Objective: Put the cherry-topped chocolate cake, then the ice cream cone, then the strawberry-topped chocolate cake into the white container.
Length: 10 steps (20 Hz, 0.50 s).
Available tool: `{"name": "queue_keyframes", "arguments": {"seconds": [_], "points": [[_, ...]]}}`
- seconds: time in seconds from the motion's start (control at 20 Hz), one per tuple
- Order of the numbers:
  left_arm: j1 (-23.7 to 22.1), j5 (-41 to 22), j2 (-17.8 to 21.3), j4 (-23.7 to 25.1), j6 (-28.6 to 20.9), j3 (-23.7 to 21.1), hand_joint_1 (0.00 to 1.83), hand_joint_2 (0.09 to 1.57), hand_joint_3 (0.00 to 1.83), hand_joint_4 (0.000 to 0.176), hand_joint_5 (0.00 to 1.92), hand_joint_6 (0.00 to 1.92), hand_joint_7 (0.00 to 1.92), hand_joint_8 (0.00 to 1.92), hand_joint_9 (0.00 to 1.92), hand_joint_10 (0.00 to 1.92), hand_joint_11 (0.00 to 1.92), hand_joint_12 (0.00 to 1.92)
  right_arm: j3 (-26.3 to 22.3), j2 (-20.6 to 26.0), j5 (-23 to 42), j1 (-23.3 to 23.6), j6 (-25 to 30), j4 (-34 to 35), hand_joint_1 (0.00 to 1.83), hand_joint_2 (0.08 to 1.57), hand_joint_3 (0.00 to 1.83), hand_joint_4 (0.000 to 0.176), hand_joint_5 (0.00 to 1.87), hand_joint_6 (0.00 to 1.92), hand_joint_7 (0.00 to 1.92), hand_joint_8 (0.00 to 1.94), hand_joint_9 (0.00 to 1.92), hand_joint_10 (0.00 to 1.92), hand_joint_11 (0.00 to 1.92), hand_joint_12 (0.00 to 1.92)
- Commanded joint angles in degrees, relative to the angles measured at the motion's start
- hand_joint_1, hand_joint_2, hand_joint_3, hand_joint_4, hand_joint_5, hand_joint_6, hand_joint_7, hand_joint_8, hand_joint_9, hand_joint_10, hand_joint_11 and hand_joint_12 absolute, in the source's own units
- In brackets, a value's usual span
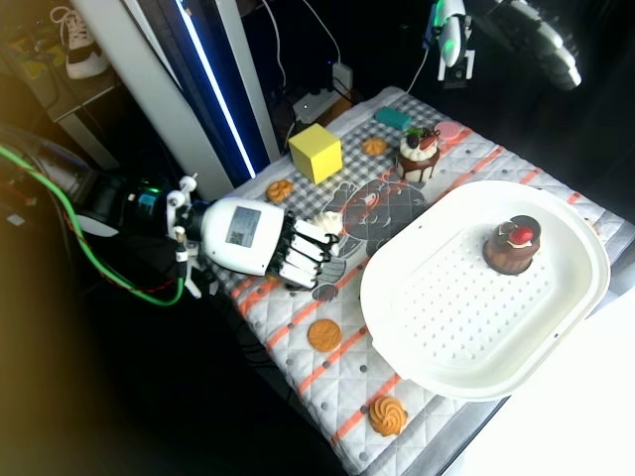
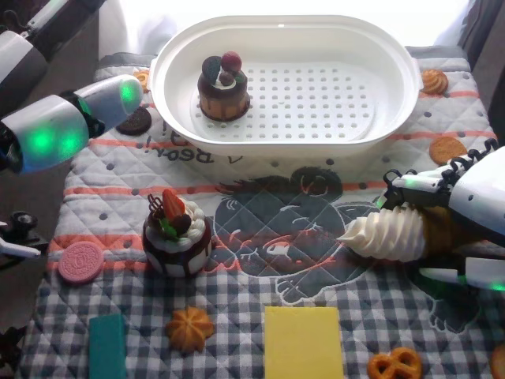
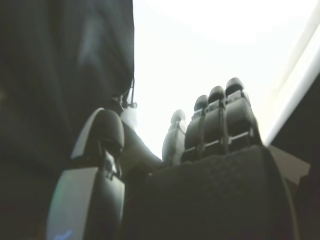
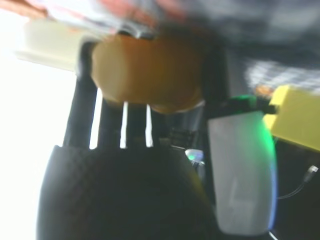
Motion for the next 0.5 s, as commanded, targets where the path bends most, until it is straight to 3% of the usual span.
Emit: {"name": "queue_keyframes", "arguments": {"seconds": [0.0, 0.05, 0.1, 0.15, 0.2, 0.25, 0.3, 0.35, 0.4, 0.45], "points": [[0.1, -8.1, 0.7, 1.1, -0.2, -0.3, 0.51, 1.32, 0.01, 0.119, 0.00, 0.00, 0.00, 0.00, 0.00, 0.00, 0.00, 0.00, -0.3, 0.6, 5.2, 0.6, -0.4, -0.8, 1.15, 1.30, 0.00, 0.000, 0.58, 1.43, 0.75, 1.58, 0.66, 1.64, 0.62, 1.92], [0.8, -8.8, 1.0, 1.2, -0.2, -0.8, 0.53, 1.32, 0.01, 0.120, 0.00, 0.00, 0.00, 0.00, 0.00, 0.00, 0.00, 0.00, -1.2, 2.1, 7.4, 1.1, -0.4, -1.3, 1.15, 1.29, 0.00, 0.000, 0.63, 1.38, 0.74, 1.58, 0.59, 1.65, 0.52, 1.92], [1.0, -9.0, 1.1, 1.3, -0.2, -0.9, 0.58, 1.33, 0.01, 0.112, 0.00, 0.00, 0.00, 0.00, 0.00, 0.00, 0.00, 0.00, -1.5, 2.6, 8.3, 1.3, -0.4, -1.6, 1.18, 1.29, 0.00, 0.000, 0.61, 1.34, 0.76, 1.62, 0.71, 1.72, 0.67, 1.92], [1.6, -9.4, 1.3, 1.3, -0.2, -1.2, 0.59, 1.33, 0.01, 0.115, 0.00, 0.00, 0.00, 0.00, 0.00, 0.00, 0.00, 0.00, -2.0, 3.7, 10.6, 1.8, -0.4, -1.9, 1.19, 1.29, 0.00, 0.000, 0.60, 1.32, 0.78, 1.61, 0.76, 1.74, 0.74, 1.92], [2.2, -9.6, 1.3, 1.3, -0.2, -1.4, 0.57, 1.32, 0.00, 0.139, 0.00, 0.00, 0.00, 0.00, 0.00, 0.00, 0.00, 0.00, -2.3, 4.6, 12.2, 2.5, -0.4, -1.9, 1.18, 1.29, 0.00, 0.000, 0.63, 1.27, 0.75, 1.67, 0.74, 1.88, 0.81, 1.92], [2.9, -9.7, 1.3, 1.2, -0.2, -1.6, 0.60, 1.32, 0.00, 0.143, 0.00, 0.00, 0.00, 0.00, 0.00, 0.00, 0.00, 0.00, -2.3, 5.1, 13.3, 3.4, -0.4, -1.9, 1.19, 1.27, 0.00, 0.000, 0.68, 1.24, 0.78, 1.59, 0.65, 1.76, 0.67, 1.92], [3.4, -9.8, 1.3, 1.1, -0.2, -1.8, 0.60, 1.32, 0.00, 0.118, 0.00, 0.00, 0.00, 0.00, 0.00, 0.00, 0.00, 0.00, -2.0, 5.4, 13.7, 4.5, -0.7, -1.9, 1.18, 1.25, 0.00, 0.000, 0.66, 1.32, 0.82, 1.46, 0.68, 1.55, 0.62, 1.92], [3.8, -10.1, 1.4, 1.2, -0.2, -2.0, 0.61, 1.33, 0.00, 0.110, 0.00, 0.00, 0.00, 0.00, 0.00, 0.00, 0.00, 0.00, -1.8, 5.5, 13.7, 5.9, -1.2, -1.9, 1.20, 1.24, 0.00, 0.000, 0.69, 1.25, 0.84, 1.48, 0.73, 1.58, 0.68, 1.92], [4.7, -10.7, 1.6, 1.3, -0.2, -2.5, 0.66, 1.34, 0.01, 0.113, 0.00, 0.00, 0.00, 0.00, 0.00, 0.00, 0.00, 0.00, -1.1, 5.4, 13.7, 7.9, -1.8, -1.9, 1.19, 1.26, 0.00, 0.000, 0.65, 1.30, 0.81, 1.53, 0.73, 1.61, 0.72, 1.92], [5.0, -11.0, 1.6, 1.3, -0.2, -2.7, 0.67, 1.35, 0.01, 0.104, 0.00, 0.00, 0.00, 0.00, 0.00, 0.00, 0.00, 0.00, -0.8, 5.2, 13.7, 8.6, -1.8, -1.8, 1.17, 1.27, 0.01, 0.000, 0.63, 1.35, 0.78, 1.55, 0.70, 1.63, 0.69, 1.92]]}}
